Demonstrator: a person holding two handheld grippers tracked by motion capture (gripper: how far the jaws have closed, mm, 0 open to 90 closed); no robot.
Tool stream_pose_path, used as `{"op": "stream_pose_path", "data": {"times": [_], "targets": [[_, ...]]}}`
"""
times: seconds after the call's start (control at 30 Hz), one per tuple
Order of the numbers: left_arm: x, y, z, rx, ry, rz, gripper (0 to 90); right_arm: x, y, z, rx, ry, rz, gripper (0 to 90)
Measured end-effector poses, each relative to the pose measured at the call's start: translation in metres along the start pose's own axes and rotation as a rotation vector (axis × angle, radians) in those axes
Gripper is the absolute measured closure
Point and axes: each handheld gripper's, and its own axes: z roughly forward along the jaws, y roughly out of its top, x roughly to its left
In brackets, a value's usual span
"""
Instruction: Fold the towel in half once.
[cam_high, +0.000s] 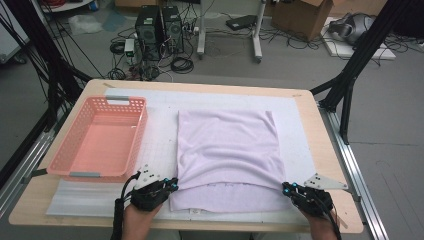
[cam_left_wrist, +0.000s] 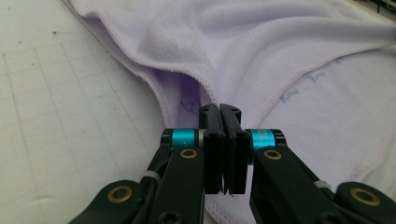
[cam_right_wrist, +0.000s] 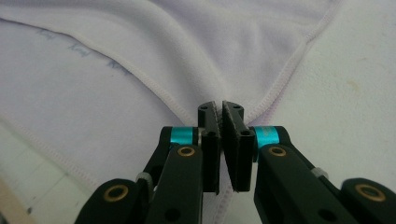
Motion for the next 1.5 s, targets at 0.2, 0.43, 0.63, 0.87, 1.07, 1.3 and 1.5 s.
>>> {"op": "stream_pose_path", "data": {"times": [0.2, 0.43, 0.63, 0.87, 1.07, 1.3, 1.5], "targets": [[-0.004, -0.006, -0.023, -0.024, -0.035, -0.043, 87.9, 0.004, -0.007, -0.018, -0.013, 0.006, -0.014, 86.1], [-0.013, -0.022, -0.035, 0.002, -0.068, -0.047, 87.9, 0.01, -0.019, -0.036, -0.008, 0.031, -0.021, 86.4], [-0.018, -0.036, -0.033, 0.049, -0.052, -0.034, 87.5, 0.012, -0.029, -0.043, 0.018, 0.039, -0.029, 85.9], [-0.009, -0.022, -0.026, -0.002, -0.001, -0.038, 51.3, 0.003, -0.024, -0.044, -0.045, -0.019, 0.048, 60.5], [0.013, -0.005, -0.003, 0.003, 0.038, -0.074, 48.6, -0.013, -0.015, -0.027, -0.07, -0.087, 0.134, 57.1], [0.032, 0.008, 0.021, 0.039, 0.044, -0.081, 47.2, -0.017, 0.001, 0.005, -0.028, -0.084, 0.111, 55.2], [0.04, 0.014, 0.039, 0.072, 0.047, -0.092, 45.4, -0.016, 0.009, 0.027, 0.003, -0.078, 0.09, 53.8]]}}
